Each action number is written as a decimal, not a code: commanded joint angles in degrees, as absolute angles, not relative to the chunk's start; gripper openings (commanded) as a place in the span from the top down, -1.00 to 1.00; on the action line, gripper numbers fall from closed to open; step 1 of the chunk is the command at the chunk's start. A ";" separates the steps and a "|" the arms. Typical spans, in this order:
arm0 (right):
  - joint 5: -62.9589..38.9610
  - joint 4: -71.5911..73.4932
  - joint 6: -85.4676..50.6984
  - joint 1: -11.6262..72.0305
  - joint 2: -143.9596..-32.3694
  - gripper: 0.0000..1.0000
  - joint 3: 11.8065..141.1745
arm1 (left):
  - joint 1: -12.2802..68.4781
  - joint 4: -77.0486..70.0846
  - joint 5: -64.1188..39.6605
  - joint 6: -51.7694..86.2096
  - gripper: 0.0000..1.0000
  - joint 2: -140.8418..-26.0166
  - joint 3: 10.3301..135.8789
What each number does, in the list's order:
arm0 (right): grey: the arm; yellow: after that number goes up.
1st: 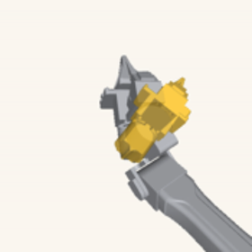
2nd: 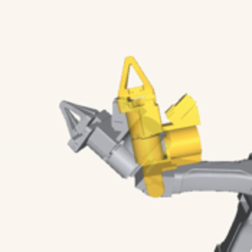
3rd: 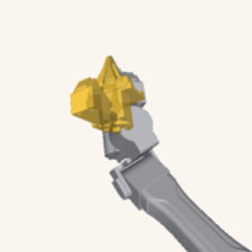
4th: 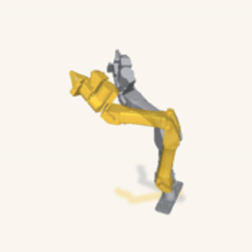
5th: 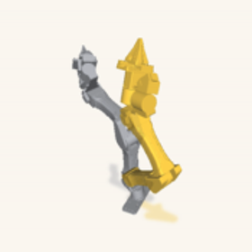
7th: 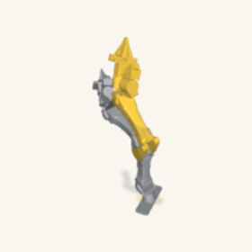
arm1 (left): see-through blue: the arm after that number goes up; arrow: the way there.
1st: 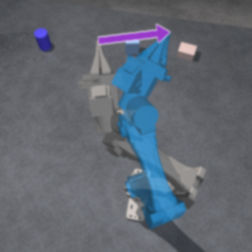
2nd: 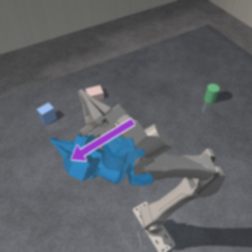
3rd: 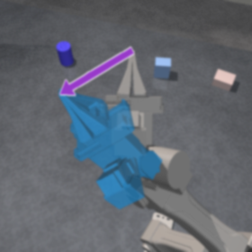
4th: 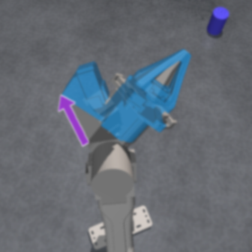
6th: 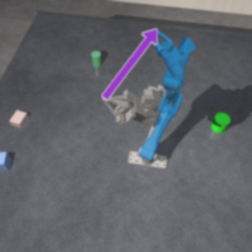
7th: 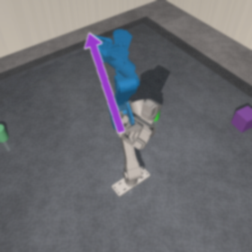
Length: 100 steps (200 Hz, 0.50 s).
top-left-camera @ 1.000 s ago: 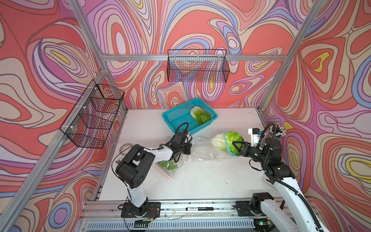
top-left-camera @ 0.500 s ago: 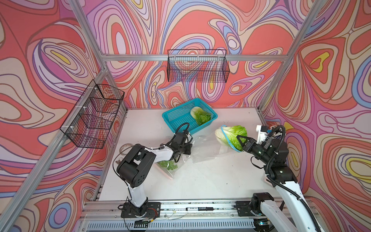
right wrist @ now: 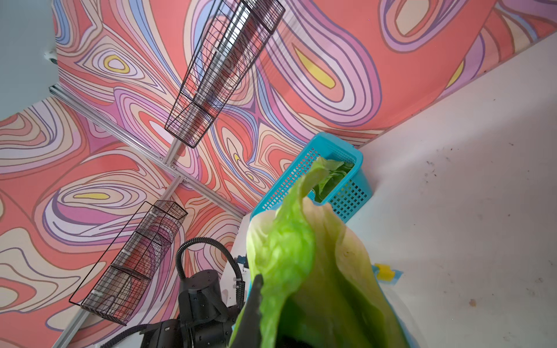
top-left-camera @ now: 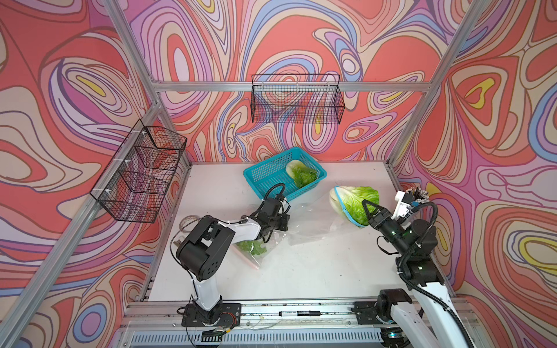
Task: Open the zip-top bag and take out the chinese cabbages
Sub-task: Pick up the Chinese cabbage from the zipper food storage bag.
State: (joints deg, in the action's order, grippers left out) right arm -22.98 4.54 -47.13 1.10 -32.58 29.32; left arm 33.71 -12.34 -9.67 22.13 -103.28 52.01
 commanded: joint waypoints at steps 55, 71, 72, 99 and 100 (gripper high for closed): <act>-14.33 22.50 -50.81 0.35 -31.26 1.00 26.71 | 33.05 -8.61 -7.47 21.70 1.00 -105.86 52.12; -14.59 23.45 -50.09 0.35 -32.77 1.00 27.52 | 33.05 -8.38 -7.47 21.62 1.00 -105.82 52.29; -14.59 23.46 -50.05 0.35 -32.87 1.00 27.60 | 33.05 -8.36 -7.43 21.62 1.00 -105.82 52.29; -15.87 25.05 -49.38 0.35 -36.80 1.00 29.68 | 33.05 -8.44 -7.60 21.59 1.00 -105.65 52.38; -15.93 25.14 -49.43 0.35 -36.99 1.00 29.74 | 33.05 -8.44 -7.62 21.56 1.00 -105.64 52.38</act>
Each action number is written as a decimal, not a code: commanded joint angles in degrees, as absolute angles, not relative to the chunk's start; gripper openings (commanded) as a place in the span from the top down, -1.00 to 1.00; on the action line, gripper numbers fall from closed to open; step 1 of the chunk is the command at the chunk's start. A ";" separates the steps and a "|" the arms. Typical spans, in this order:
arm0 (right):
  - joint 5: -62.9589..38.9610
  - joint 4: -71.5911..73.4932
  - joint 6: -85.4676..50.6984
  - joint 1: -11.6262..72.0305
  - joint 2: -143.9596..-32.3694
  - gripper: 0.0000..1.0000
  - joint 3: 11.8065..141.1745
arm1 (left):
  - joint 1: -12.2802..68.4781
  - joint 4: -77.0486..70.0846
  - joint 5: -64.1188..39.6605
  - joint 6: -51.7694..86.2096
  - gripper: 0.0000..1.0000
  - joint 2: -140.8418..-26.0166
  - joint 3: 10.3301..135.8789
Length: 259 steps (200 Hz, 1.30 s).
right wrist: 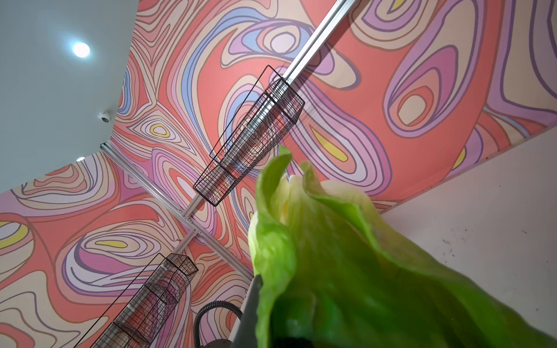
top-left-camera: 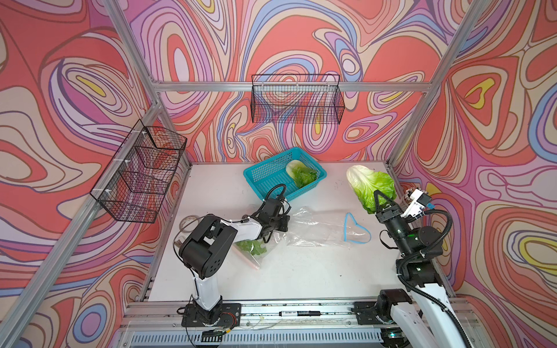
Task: Open the zip-top bag and take out the chinese cabbages
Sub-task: Pick up the Chinese cabbage from the zipper food storage bag, then place the Chinese cabbage in the basket.
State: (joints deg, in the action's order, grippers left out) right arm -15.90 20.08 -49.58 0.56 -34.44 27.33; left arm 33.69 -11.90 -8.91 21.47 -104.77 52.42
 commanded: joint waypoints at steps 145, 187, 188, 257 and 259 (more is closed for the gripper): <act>-2.37 53.48 -54.82 24.59 -80.22 1.00 39.65 | 33.05 -10.19 -7.22 22.74 1.00 -102.45 50.68; 3.75 59.09 -60.88 30.38 -95.00 1.00 48.68 | 33.05 -11.20 -6.69 23.02 1.00 -101.69 49.25; 3.90 59.17 -61.03 30.52 -95.36 1.00 48.95 | 33.05 -11.23 -6.64 23.07 1.00 -101.69 49.23; 11.54 56.29 -66.22 35.32 -111.19 1.00 63.13 | 33.05 -12.63 -6.40 23.45 1.00 -100.56 47.82; 11.83 56.24 -66.39 35.39 -111.64 1.00 63.38 | 33.05 -12.65 -6.32 23.46 1.00 -100.55 47.75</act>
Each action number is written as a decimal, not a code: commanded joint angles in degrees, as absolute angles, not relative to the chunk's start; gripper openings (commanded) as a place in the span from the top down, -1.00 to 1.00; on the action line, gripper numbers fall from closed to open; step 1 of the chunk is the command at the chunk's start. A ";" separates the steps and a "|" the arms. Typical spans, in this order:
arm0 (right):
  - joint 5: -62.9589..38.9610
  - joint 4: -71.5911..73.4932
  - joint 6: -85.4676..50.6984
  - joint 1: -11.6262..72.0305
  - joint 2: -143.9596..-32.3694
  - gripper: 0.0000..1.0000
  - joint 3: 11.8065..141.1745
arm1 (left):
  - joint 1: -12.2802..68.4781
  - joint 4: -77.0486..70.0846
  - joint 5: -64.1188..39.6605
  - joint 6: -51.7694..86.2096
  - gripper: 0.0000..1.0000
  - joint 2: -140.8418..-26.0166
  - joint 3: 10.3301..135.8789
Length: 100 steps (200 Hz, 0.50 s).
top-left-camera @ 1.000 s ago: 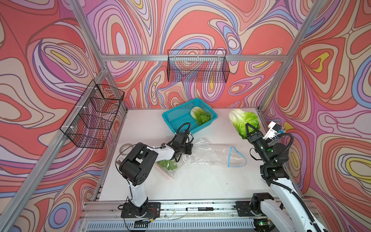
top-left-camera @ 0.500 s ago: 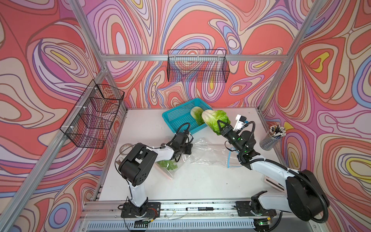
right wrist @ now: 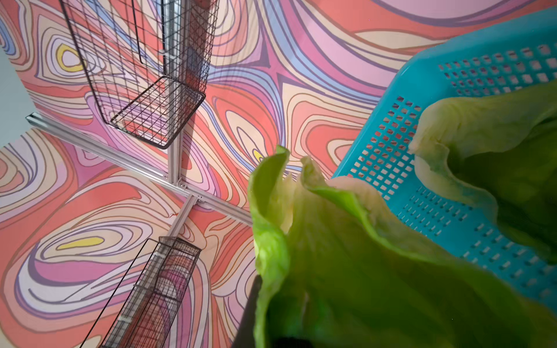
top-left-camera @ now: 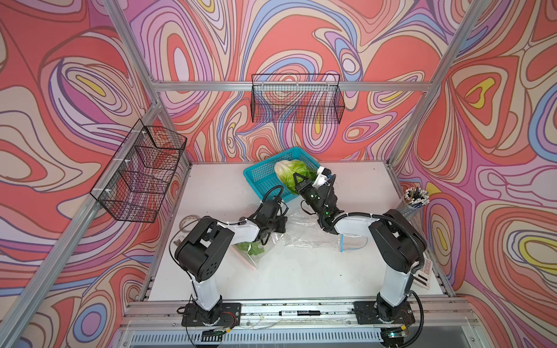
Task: Open the zip-top bag and take out the chinese cabbages
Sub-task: Place the Chinese cabbage in the basket.
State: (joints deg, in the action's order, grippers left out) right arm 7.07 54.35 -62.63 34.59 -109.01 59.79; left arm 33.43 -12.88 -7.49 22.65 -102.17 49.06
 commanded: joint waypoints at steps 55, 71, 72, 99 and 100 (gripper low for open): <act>14.74 53.32 -69.22 36.12 -120.44 1.00 71.69 | 33.05 -12.66 -6.14 23.33 1.00 -99.50 47.20; 15.11 51.11 -70.45 36.12 -122.80 1.00 74.19 | 33.05 -12.61 -5.91 23.38 1.00 -99.26 47.11; 15.11 50.96 -70.51 36.12 -122.97 1.00 74.36 | 33.05 -12.63 -5.90 23.38 1.00 -99.25 47.11; 16.35 46.17 -70.50 36.12 -125.77 1.00 78.26 | 33.05 -12.22 -5.86 23.29 1.00 -98.73 47.03; 16.39 46.07 -70.50 36.12 -125.86 1.00 78.37 | 33.05 -12.22 -5.87 23.29 1.00 -98.72 47.02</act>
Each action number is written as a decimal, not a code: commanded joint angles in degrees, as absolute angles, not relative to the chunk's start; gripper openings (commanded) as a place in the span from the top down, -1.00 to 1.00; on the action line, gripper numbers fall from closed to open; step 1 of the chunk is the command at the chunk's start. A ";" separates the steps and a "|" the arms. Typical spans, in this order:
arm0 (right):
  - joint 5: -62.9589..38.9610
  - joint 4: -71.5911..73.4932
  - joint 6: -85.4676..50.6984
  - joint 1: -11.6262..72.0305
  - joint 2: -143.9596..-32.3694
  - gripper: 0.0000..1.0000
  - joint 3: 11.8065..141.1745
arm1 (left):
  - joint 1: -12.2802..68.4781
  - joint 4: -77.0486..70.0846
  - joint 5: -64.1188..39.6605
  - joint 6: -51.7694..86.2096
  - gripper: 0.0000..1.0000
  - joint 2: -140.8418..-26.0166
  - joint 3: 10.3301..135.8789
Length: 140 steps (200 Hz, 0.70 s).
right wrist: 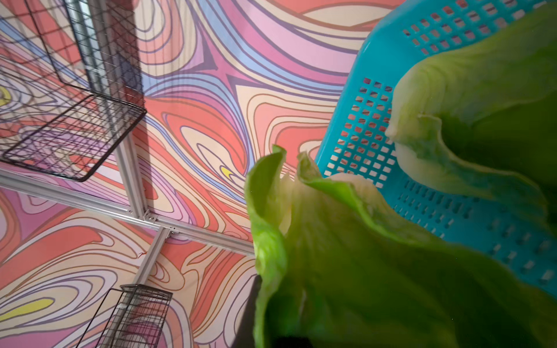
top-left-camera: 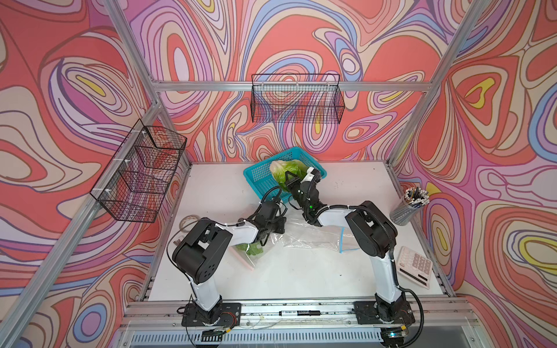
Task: Open the zip-top bag and take out the chinese cabbages
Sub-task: Place the Chinese cabbage in the basket.
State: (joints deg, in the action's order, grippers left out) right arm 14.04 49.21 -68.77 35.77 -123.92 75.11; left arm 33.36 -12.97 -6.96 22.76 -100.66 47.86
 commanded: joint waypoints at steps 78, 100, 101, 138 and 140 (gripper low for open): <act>19.00 33.97 -69.69 35.88 -130.04 1.00 84.94 | 33.05 -11.95 -5.32 23.18 1.00 -97.43 46.10; 19.47 32.58 -69.28 35.77 -129.87 1.00 85.25 | 33.05 -11.78 -5.19 23.03 1.00 -97.12 45.95; 19.49 32.55 -69.27 35.77 -129.89 1.00 85.25 | 33.05 -11.78 -5.19 23.03 1.00 -97.12 45.96; 19.70 30.03 -68.56 35.68 -128.88 0.83 86.90 | 33.05 -11.87 -5.19 23.11 1.00 -97.12 45.79; 19.69 29.94 -68.53 35.68 -128.81 0.80 86.92 | 33.05 -11.87 -5.16 23.09 1.00 -97.12 45.79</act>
